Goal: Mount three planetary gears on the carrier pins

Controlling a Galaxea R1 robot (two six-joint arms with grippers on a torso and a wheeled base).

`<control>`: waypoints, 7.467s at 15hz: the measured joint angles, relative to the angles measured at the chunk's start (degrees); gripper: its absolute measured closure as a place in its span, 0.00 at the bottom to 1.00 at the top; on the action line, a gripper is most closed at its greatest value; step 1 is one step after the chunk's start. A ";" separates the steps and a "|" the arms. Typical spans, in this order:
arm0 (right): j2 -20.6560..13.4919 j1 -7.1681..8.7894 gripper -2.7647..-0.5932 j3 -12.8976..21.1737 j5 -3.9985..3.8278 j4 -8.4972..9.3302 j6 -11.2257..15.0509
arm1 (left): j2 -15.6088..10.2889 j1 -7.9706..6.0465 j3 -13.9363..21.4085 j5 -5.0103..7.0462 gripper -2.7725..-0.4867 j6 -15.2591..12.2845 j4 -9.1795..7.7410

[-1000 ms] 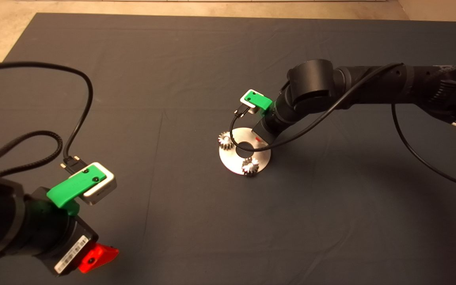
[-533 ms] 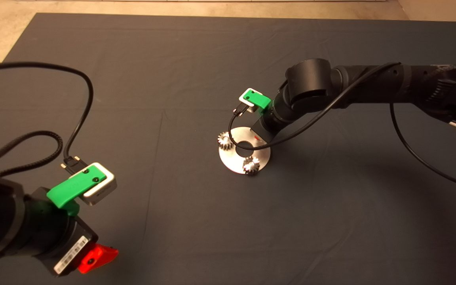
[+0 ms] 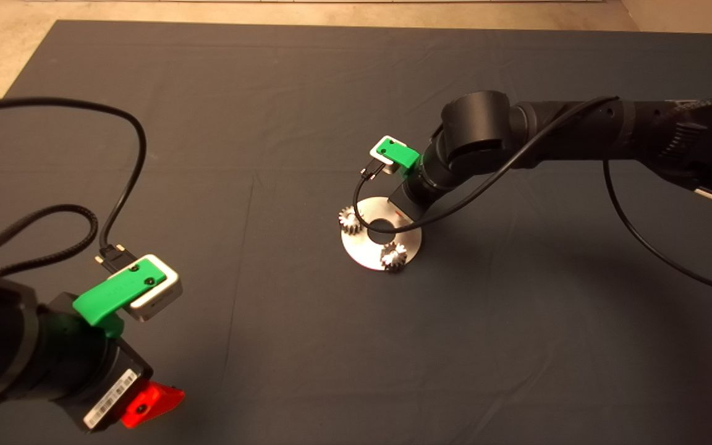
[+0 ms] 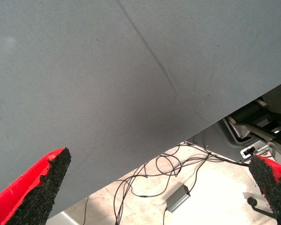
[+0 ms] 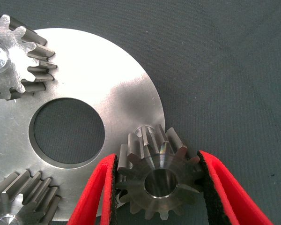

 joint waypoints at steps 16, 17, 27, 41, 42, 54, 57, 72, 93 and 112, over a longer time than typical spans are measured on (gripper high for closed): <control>1.88 -0.02 0.84 -1.60 -4.35 2.34 0.41 | -2.66 -0.10 0.00 -0.02 0.00 0.65 -1.29; 1.85 -0.03 0.84 -1.60 -4.35 2.35 0.45 | -2.84 -0.15 0.00 0.00 0.00 0.68 -1.45; 1.04 -0.09 0.84 -3.06 -2.67 3.96 0.67 | -3.15 -0.15 0.00 -0.02 0.00 1.13 -1.99; 1.86 0.71 0.84 -6.86 -2.00 8.28 0.39 | -3.17 -0.15 0.00 -0.01 0.00 1.16 -2.25; 2.02 0.72 0.84 -7.19 -2.04 8.44 0.37 | -3.19 -0.15 0.00 0.00 0.00 1.16 -2.25; 3.98 1.45 0.84 -11.61 -3.06 12.02 -1.78 | -3.30 -0.15 0.00 -0.02 0.00 1.18 -2.29; 4.25 1.46 0.84 -12.01 -3.30 12.15 -1.79 | -3.30 -0.15 0.00 0.00 0.00 1.19 -2.29; 7.26 1.95 0.84 -16.86 -5.88 14.20 -4.02 | -3.30 -0.15 0.00 -0.02 0.00 1.24 -2.31; 7.40 2.30 0.84 -17.99 -5.29 15.58 -4.33 | -3.30 -0.15 0.00 -0.05 0.00 1.24 -2.31; 7.22 2.56 0.84 -18.40 -4.11 16.57 -4.33 | -3.30 -0.15 0.00 -0.44 0.00 1.24 -2.34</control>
